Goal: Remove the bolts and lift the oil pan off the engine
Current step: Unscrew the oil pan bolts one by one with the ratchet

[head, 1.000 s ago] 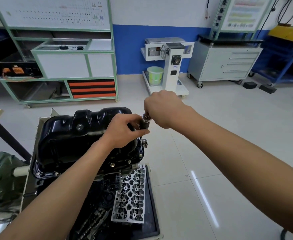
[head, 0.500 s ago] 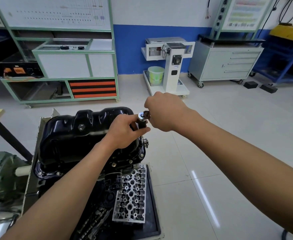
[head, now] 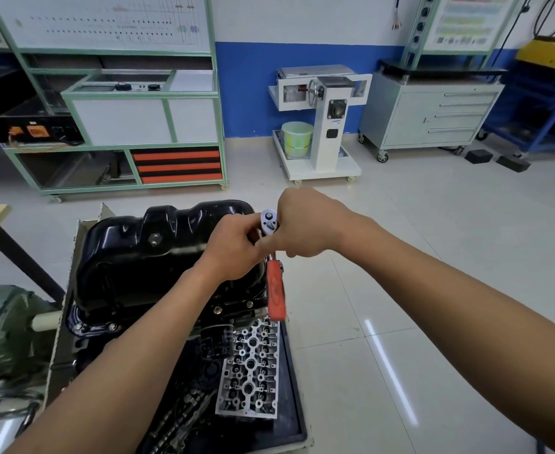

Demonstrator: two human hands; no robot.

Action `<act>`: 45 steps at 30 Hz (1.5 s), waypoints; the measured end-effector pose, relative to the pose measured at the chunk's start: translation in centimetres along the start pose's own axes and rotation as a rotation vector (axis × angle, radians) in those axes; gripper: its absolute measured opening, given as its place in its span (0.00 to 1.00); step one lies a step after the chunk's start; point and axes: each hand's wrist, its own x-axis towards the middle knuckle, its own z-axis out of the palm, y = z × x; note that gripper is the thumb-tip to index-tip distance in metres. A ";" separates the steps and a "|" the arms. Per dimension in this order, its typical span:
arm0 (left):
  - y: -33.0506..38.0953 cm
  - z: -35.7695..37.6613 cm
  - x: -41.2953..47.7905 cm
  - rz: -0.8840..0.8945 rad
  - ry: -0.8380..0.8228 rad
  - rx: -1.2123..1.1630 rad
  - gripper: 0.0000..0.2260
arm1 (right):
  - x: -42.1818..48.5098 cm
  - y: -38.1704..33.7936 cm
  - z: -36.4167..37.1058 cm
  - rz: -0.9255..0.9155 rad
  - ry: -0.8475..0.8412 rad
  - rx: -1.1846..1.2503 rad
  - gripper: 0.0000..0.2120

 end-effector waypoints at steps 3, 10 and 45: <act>0.1 0.0 0.1 0.022 -0.019 0.006 0.09 | 0.0 0.4 -1.1 -0.047 -0.082 -0.065 0.18; -0.3 0.1 0.1 -0.076 -0.098 0.093 0.12 | 0.6 0.4 -1.0 -0.219 0.183 -0.495 0.17; -0.1 0.5 0.1 -0.078 -0.036 0.126 0.14 | 0.3 1.5 -1.3 -0.080 0.078 -0.277 0.17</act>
